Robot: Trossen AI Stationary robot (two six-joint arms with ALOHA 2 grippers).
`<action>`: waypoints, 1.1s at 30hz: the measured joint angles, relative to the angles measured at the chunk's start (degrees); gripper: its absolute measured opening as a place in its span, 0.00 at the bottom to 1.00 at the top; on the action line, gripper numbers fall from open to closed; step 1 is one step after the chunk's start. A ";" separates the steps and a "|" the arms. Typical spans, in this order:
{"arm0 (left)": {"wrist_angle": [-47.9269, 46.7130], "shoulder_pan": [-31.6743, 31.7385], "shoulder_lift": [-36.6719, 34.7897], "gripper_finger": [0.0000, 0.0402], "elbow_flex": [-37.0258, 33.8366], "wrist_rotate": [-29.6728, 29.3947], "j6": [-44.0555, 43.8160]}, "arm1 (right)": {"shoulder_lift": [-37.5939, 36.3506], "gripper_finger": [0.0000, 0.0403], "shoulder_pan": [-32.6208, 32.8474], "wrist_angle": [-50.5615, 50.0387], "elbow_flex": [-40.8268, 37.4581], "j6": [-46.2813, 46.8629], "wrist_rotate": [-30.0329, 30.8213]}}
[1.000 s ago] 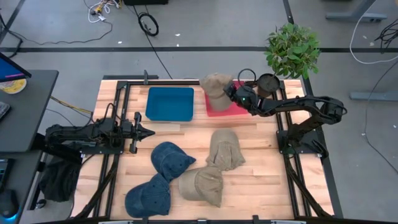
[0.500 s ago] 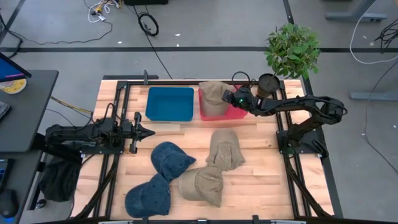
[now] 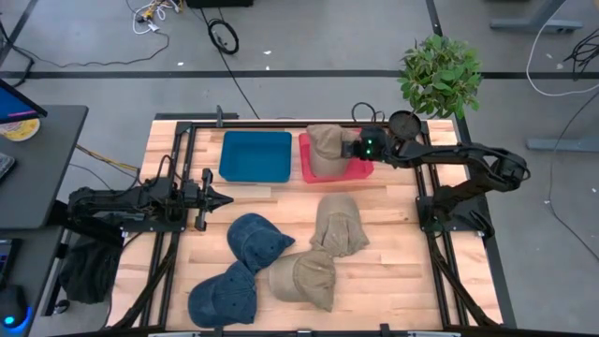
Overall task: Pick & Place hat
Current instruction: Put the bottom right brown cap into the pink bin
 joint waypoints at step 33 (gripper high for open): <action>0.00 0.00 0.00 0.01 -0.01 0.02 0.00 | -1.85 0.45 -3.64 2.23 0.02 -17.18 -27.34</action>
